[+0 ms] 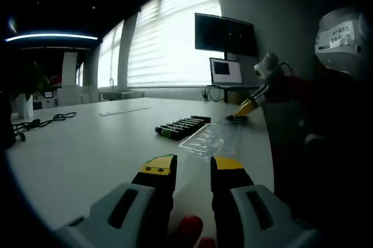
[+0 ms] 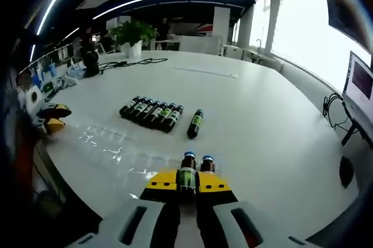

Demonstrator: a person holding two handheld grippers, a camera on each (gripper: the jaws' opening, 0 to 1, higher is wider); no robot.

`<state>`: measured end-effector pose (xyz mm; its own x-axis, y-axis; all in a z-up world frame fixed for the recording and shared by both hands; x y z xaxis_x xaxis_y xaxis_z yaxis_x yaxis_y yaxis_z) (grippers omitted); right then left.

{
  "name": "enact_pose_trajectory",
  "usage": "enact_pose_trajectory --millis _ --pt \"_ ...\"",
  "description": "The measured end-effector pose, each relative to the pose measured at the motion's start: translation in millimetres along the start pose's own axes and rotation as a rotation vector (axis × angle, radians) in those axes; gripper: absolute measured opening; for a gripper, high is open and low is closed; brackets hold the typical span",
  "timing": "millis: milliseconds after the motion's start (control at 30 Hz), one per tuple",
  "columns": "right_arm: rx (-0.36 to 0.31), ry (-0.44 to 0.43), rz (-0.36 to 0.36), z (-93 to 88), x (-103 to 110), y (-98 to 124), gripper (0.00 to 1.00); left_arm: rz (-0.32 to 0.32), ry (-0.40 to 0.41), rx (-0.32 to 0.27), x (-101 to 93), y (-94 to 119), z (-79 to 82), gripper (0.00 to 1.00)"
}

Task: Grip medicine bottles put into box

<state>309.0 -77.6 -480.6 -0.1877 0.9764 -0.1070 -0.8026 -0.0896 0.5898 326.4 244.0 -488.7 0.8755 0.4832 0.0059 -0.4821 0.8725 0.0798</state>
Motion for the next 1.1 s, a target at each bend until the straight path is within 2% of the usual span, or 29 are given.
enact_pose_trajectory --millis 200,500,967,1000,1033,1067,1100 --pt "0.015 -0.007 0.025 -2.3 0.9 -3.5 0.04 0.0 0.001 -0.001 -0.3 -0.2 0.1 0.17" --pt "0.018 0.007 0.007 -1.3 1.0 -6.1 0.04 0.001 0.0 0.001 0.0 -0.2 -0.2 0.17" --pt "0.017 0.056 -0.073 -0.3 3.9 -8.2 0.03 0.0 -0.002 0.001 0.1 -0.2 -0.5 0.17" --pt "0.021 0.063 -0.078 -0.8 4.3 -8.9 0.0 0.0 -0.002 0.001 0.1 -0.2 -0.6 0.17" --pt "-0.042 0.043 -0.099 6.6 4.9 -10.0 0.0 0.0 -0.002 0.001 0.1 -0.1 -0.6 0.17" --pt "0.017 0.062 -0.091 0.5 4.7 -1.8 0.0 0.001 -0.002 0.001 0.1 -0.1 -0.6 0.17" --pt "0.03 0.057 -0.093 -2.5 5.7 -1.4 0.0 0.001 -0.003 0.001 0.0 0.0 -0.5 0.17"
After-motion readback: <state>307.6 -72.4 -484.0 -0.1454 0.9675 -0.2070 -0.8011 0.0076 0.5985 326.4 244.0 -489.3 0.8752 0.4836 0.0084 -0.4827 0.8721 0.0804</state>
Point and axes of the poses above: the point that each gripper's makers call its tool centre point, and the gripper's own axes: y roughly backward along the fingers, x roughly to its left, z roughly out of its top, the point moved 4 cm from there along y, roughly backward along the fingers, and after that the axes turned 3 degrees about -z, right-handed, at the moved point
